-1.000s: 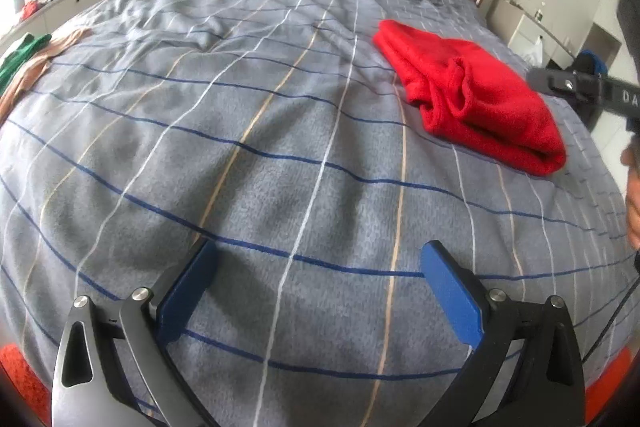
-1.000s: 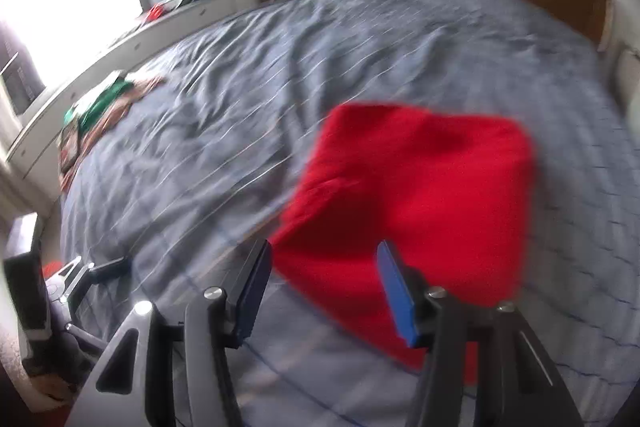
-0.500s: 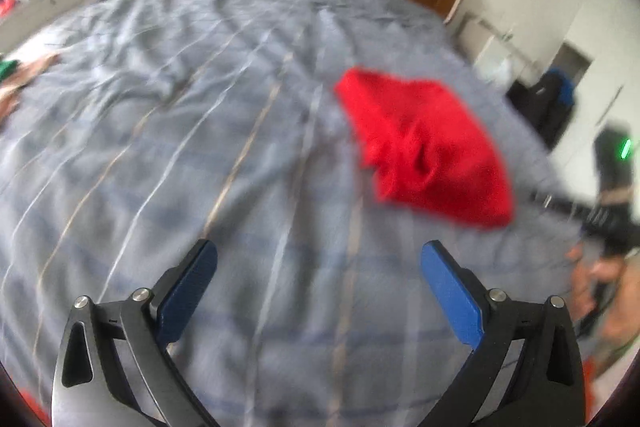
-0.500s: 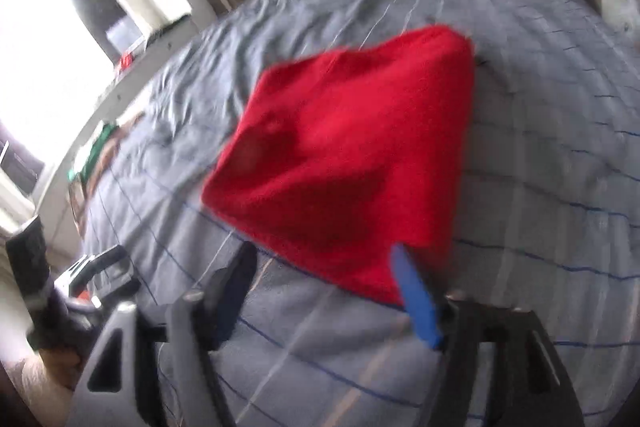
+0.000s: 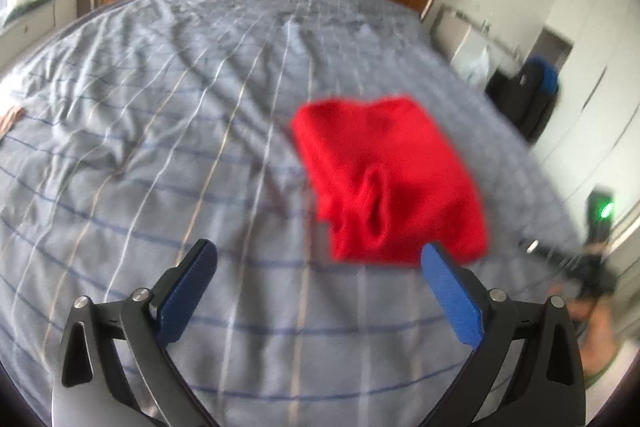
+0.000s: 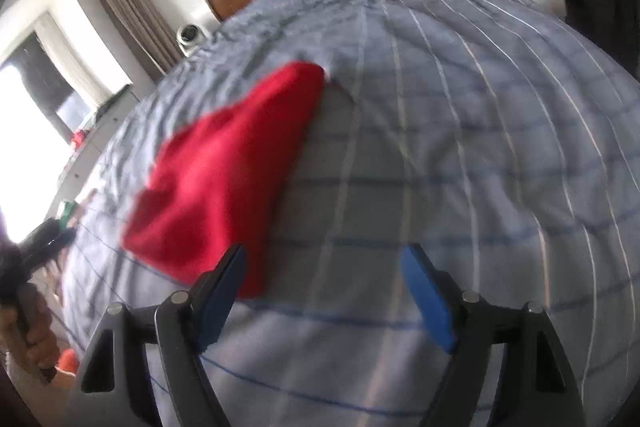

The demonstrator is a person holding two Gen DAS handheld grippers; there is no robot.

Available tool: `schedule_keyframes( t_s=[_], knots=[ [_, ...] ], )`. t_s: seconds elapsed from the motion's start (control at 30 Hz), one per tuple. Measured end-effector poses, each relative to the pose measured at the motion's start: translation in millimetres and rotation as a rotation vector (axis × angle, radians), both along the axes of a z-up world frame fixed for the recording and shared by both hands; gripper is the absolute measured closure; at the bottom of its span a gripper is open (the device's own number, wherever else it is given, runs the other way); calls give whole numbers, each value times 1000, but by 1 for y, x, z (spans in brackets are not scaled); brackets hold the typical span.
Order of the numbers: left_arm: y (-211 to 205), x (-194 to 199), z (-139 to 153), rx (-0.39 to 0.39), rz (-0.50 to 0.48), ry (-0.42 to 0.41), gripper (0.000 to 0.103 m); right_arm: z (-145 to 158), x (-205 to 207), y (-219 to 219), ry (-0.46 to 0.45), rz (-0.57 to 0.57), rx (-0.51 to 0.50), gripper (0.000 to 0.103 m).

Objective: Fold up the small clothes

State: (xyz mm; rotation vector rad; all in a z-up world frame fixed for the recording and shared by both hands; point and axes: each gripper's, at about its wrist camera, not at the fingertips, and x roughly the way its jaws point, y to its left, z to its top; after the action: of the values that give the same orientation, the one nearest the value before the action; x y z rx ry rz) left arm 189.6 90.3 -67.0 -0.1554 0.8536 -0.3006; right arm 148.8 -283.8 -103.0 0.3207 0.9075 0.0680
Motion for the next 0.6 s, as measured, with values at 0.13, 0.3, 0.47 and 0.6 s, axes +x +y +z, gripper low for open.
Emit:
schedule_keyframes(
  t_s=[0.13,0.3,0.47,0.6],
  knots=[
    [16,22,-10,-39,20,73,2,-2,4,-5,13,-22,9,24],
    [20,79,11,-185,23,93,1,22,44,-5,-51,-18,123,24],
    [-12,143,-18,-142,8,239,1,17,105,13,-1,78,256,24],
    [-30,158,-45,-70,20,304,1,-15,141,32,108,135,259,24]
  ],
)
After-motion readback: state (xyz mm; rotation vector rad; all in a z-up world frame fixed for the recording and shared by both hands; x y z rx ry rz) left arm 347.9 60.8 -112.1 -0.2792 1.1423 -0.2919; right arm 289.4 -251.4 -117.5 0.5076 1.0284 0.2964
